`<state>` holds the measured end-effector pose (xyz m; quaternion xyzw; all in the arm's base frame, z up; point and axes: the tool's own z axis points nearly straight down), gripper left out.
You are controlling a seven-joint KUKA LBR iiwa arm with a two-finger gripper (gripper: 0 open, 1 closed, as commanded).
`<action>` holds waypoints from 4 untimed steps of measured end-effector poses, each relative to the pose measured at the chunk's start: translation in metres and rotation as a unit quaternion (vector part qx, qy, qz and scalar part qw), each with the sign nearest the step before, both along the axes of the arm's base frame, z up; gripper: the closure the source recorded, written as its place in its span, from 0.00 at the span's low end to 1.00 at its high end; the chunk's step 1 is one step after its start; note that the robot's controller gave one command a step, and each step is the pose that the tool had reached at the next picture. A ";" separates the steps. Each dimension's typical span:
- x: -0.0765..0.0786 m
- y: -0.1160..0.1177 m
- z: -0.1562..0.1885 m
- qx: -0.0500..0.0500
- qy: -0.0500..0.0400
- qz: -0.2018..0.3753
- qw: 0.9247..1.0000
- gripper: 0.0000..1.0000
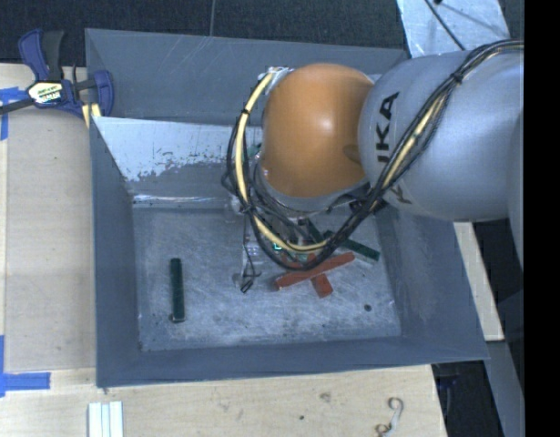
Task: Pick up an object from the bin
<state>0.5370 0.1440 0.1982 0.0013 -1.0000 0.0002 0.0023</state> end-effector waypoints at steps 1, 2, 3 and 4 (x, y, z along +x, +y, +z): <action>-0.027 0.071 -0.130 0.001 -0.002 0.204 0.979 0.00; -0.028 0.066 -0.098 0.002 -0.005 0.473 0.881 0.00; -0.005 0.096 -0.088 0.002 -0.005 0.651 0.759 0.00; -0.005 0.100 -0.129 0.002 0.000 0.787 0.617 0.00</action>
Offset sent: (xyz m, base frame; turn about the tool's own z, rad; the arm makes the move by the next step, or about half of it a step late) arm -0.0264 0.0706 -0.1282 -0.4092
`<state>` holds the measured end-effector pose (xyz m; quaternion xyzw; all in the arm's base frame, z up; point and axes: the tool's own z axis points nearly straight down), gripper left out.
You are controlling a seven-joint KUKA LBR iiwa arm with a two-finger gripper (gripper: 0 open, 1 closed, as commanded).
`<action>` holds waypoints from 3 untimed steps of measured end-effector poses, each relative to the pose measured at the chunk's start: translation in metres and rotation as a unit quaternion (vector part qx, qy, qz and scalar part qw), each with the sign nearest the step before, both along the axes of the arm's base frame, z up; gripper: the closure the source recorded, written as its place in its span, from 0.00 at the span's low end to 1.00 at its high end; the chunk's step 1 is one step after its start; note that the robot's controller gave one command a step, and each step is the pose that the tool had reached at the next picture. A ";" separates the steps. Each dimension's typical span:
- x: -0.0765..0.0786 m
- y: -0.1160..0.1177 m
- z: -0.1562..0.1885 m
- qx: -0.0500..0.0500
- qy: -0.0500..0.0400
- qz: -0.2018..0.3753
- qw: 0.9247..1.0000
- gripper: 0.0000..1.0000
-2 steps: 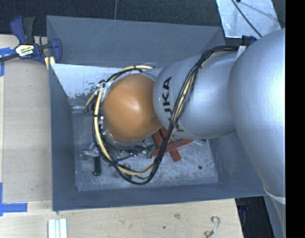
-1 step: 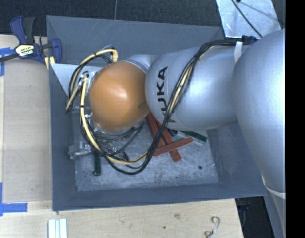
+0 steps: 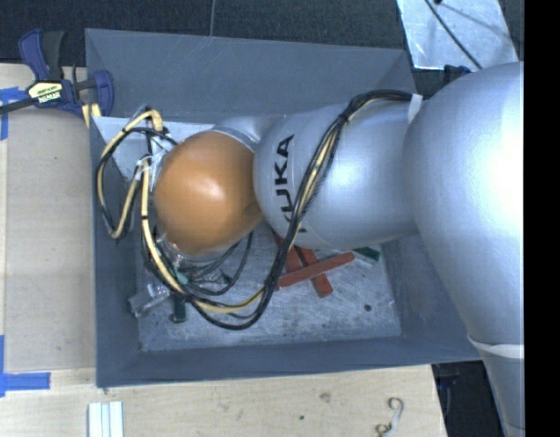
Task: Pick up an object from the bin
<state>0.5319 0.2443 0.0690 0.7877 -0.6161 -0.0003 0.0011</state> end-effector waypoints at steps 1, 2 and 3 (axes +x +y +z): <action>0.000 -0.001 0.000 0.000 0.000 -0.002 1.000 0.00; 0.000 0.000 0.001 0.000 0.001 -0.002 1.000 1.00; 0.001 0.001 0.023 0.003 -0.002 -0.004 1.000 1.00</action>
Offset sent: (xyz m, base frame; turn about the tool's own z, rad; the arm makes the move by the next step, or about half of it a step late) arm 0.0000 0.0000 0.0000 0.0000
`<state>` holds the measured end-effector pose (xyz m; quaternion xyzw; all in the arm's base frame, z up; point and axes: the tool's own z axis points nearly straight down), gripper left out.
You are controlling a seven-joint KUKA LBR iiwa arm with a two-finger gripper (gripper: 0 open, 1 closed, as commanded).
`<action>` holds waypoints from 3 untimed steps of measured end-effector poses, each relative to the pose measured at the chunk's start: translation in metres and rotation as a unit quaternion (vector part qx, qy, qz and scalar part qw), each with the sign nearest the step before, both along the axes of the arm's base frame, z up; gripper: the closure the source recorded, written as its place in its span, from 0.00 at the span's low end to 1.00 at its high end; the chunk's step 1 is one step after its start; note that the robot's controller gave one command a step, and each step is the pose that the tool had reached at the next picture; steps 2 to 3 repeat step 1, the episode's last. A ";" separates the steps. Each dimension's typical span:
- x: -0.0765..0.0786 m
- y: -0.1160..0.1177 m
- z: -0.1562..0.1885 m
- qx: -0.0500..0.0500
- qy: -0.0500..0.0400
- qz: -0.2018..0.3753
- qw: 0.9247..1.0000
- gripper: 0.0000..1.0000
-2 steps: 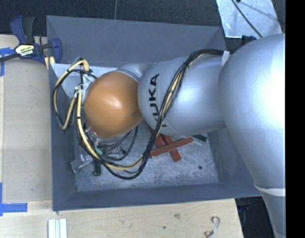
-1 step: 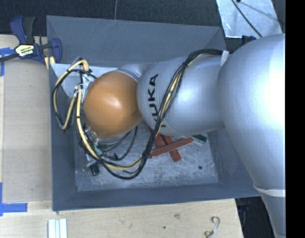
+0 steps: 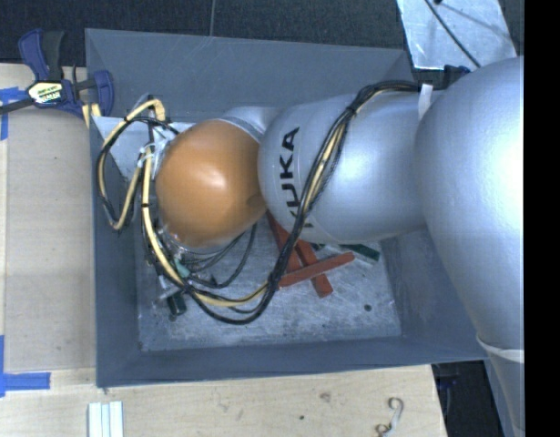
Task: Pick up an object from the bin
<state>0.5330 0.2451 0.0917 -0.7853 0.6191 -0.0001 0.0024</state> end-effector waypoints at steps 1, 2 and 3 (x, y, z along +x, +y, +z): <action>0.002 0.001 0.067 0.001 -0.002 -0.002 1.000 1.00; 0.002 0.001 0.067 0.001 -0.002 -0.002 1.000 1.00; 0.002 0.001 0.067 0.001 -0.002 -0.002 1.000 1.00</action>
Offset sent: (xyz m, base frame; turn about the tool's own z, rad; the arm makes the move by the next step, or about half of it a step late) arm 0.0000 0.0000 0.0623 0.0000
